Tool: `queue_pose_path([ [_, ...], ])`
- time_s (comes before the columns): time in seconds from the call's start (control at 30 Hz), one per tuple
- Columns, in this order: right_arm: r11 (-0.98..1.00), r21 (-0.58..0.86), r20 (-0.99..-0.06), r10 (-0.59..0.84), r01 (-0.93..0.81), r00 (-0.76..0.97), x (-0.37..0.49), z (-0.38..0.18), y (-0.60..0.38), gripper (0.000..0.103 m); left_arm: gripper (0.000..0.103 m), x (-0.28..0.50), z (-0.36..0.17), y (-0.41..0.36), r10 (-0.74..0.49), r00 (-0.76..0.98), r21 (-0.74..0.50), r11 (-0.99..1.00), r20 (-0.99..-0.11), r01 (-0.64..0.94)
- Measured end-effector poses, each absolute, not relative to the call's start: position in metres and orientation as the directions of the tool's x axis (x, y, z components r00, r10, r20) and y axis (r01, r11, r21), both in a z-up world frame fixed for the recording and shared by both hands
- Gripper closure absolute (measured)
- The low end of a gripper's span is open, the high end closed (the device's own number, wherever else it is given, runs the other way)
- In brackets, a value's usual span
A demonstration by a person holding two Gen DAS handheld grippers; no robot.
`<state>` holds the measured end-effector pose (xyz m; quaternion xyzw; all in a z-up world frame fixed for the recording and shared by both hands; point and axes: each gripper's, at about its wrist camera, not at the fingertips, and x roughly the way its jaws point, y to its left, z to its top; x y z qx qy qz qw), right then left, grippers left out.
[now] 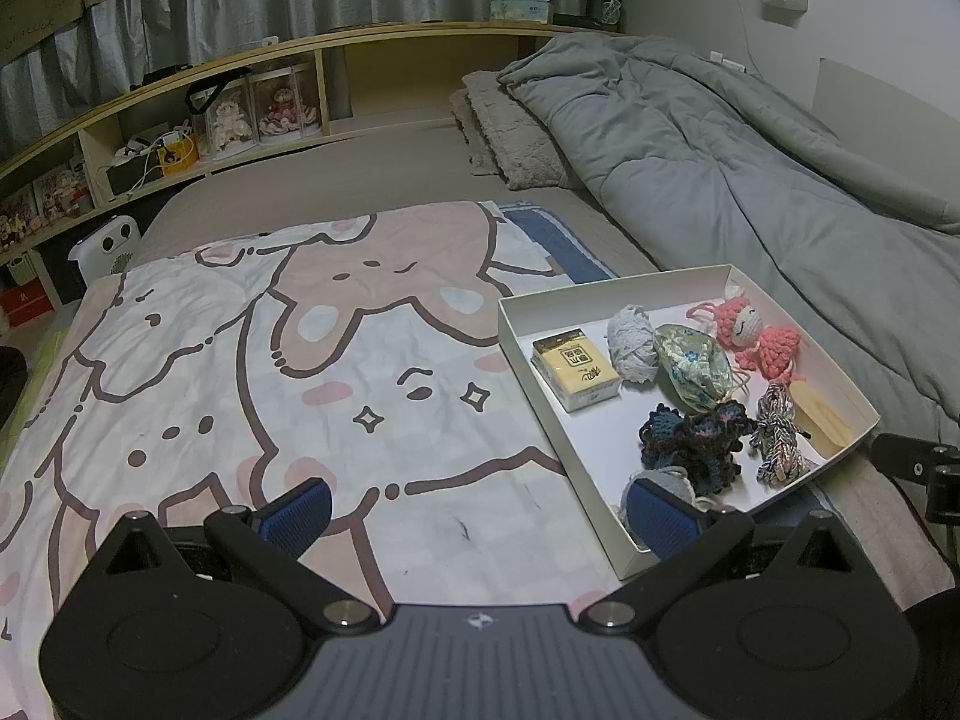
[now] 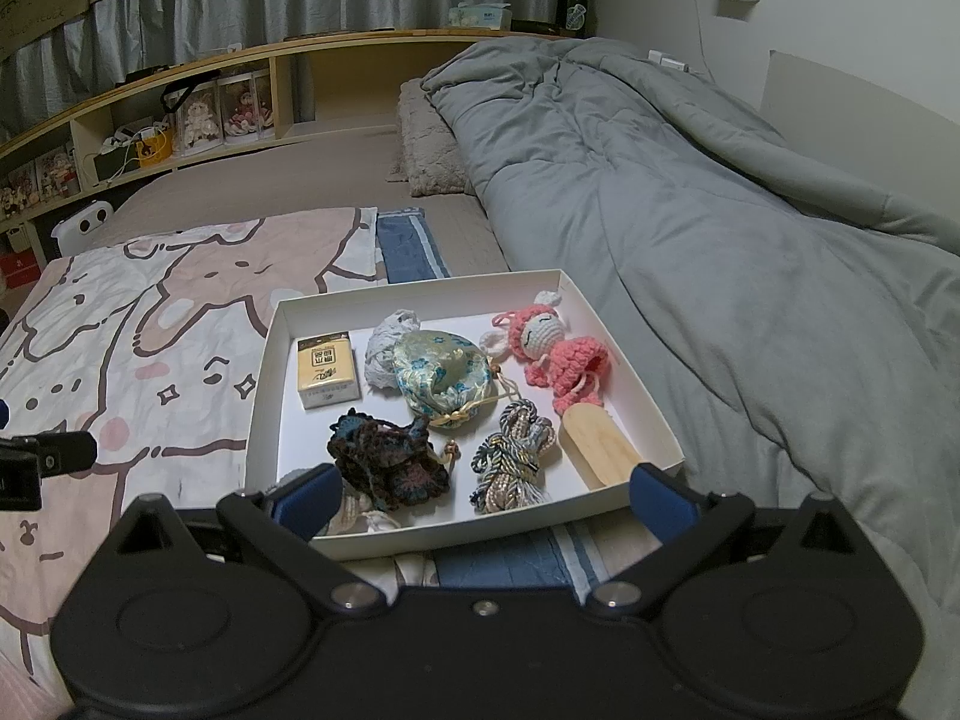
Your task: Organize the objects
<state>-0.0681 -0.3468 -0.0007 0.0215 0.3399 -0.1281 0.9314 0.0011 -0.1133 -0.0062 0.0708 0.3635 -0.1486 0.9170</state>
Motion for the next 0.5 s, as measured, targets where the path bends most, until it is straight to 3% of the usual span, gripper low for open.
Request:
queue_pose_path([
  [0.5, 0.967, -0.045, -0.641, -0.222, 0.252, 0.735, -0.0685, -0.0019, -0.3472, 0.000, 0.000, 0.0011, -0.0061, -0.1130, -0.221, 0.691, 0.020, 0.946, -0.688, 0.323],
])
